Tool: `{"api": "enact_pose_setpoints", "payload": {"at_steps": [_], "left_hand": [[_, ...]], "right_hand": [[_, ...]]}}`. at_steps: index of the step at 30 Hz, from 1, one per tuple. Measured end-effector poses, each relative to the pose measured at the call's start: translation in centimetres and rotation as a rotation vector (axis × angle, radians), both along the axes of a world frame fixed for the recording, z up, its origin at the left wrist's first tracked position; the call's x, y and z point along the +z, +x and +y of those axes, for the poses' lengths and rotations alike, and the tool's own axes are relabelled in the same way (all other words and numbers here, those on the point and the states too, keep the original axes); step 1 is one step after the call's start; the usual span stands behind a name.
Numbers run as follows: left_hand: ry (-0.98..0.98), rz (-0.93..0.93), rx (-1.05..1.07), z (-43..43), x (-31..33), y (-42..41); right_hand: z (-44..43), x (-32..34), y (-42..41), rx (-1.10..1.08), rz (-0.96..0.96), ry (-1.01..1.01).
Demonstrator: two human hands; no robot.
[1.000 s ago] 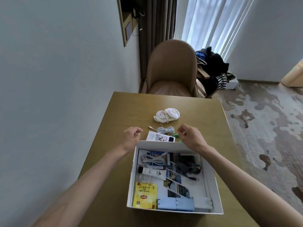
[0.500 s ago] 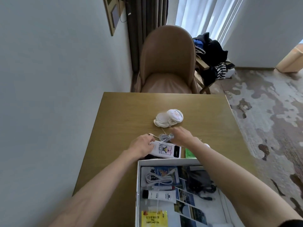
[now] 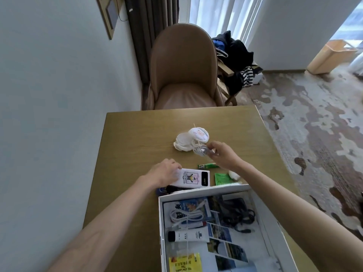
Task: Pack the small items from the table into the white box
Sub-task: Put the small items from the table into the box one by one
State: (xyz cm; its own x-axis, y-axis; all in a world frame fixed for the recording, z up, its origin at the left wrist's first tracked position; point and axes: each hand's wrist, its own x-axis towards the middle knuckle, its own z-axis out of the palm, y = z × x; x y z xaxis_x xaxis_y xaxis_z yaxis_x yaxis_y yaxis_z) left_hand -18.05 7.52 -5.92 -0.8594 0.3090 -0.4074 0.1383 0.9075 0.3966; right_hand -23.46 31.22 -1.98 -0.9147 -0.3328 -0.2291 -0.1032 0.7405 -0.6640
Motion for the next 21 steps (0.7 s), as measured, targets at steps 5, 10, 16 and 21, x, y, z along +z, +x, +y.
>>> {"api": "enact_pose_setpoints", "payload": {"at_steps": [5, 10, 16, 21], "left_hand": [[-0.137, 0.01, -0.193, 2.0, -0.4, -0.8], [-0.184, -0.026, -0.254, 3.1, -0.6, -1.6], [-0.182, -0.023, -0.22, 3.6, -0.4, -1.2], [-0.026, 0.034, -0.077, 3.1, 1.3, -0.3]], "right_hand": [[3.0, 2.7, 2.3, -0.207, -0.116, -0.25], [5.4, 5.0, 5.0, -0.266, -0.167, -0.389], [6.5, 6.8, 8.5, -0.243, -0.155, -0.466], [6.4, 8.5, 11.7, -0.088, -0.203, -0.528]]}}
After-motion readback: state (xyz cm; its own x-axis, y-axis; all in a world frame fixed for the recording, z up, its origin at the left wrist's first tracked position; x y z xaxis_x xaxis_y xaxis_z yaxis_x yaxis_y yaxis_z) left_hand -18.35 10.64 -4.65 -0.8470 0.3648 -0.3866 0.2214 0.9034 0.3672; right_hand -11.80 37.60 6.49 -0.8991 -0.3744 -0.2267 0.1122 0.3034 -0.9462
